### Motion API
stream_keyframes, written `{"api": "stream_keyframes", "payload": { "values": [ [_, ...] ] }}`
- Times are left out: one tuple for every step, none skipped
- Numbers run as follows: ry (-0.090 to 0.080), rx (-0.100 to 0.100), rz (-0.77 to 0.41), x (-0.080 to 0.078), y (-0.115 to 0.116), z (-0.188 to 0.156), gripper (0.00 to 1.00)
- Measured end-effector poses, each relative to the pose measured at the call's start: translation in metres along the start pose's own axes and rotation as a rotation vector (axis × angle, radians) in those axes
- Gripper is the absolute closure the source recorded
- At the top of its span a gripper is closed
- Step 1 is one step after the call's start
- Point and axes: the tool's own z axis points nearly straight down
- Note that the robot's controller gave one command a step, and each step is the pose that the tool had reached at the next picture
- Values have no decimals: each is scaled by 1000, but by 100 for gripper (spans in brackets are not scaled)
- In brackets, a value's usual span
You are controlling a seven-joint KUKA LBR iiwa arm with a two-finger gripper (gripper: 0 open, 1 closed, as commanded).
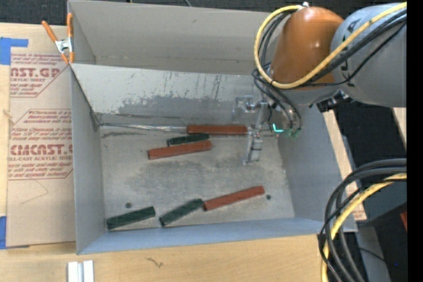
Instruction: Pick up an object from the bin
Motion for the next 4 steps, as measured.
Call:
{"api": "stream_keyframes", "payload": {
  "values": [
    [4,0,-166,89,9,98,0],
    [-6,-1,-105,106,23,64,0],
    [-7,-1,213,83,21,55,0],
    [-7,0,167,109,6,96,0]
  ]
}}
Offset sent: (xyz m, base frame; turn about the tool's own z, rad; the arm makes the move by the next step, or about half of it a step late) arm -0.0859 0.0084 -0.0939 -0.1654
